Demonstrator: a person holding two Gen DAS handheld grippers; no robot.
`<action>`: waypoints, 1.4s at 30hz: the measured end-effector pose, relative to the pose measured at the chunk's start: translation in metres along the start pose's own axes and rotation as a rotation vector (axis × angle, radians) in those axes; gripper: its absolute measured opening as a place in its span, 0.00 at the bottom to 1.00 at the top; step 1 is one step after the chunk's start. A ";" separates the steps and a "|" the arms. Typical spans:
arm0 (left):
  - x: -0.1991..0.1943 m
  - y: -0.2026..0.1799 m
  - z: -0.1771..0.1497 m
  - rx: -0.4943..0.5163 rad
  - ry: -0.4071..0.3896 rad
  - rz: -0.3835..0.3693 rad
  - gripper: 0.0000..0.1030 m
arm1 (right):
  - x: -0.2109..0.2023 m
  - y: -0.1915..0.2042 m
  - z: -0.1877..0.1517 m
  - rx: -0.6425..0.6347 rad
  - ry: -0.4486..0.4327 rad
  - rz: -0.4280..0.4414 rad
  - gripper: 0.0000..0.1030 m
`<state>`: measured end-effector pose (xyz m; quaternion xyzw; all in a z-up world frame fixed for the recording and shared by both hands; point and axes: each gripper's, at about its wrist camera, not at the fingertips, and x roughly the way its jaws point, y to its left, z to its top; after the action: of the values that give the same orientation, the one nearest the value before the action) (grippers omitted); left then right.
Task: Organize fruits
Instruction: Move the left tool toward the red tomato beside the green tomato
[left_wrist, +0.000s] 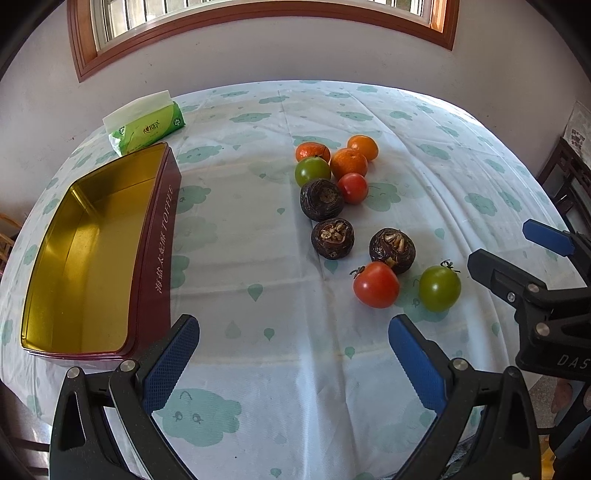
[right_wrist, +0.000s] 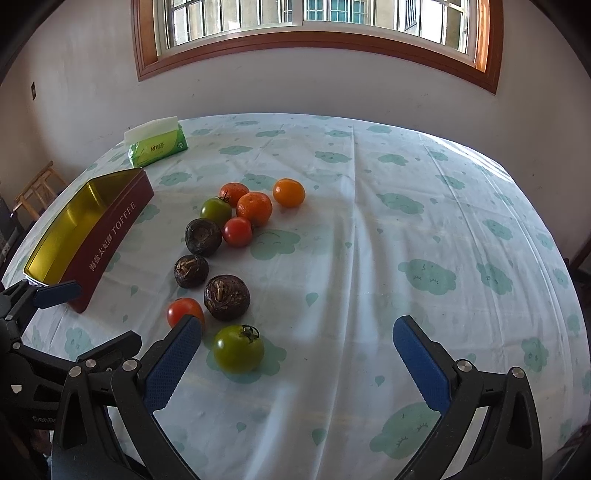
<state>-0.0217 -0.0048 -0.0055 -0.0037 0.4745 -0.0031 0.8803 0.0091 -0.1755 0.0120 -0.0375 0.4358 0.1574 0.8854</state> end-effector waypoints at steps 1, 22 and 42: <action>0.000 0.000 0.000 0.000 0.003 0.003 0.99 | 0.001 0.001 0.000 -0.001 0.002 0.001 1.00; 0.003 0.010 -0.003 -0.025 0.031 0.031 0.99 | 0.003 0.001 0.000 0.000 0.018 0.004 1.00; 0.002 0.018 -0.003 -0.041 0.031 0.046 0.99 | 0.005 0.004 -0.005 -0.006 0.027 0.022 1.00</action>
<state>-0.0228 0.0132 -0.0088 -0.0106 0.4881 0.0269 0.8723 0.0069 -0.1716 0.0048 -0.0375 0.4474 0.1678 0.8777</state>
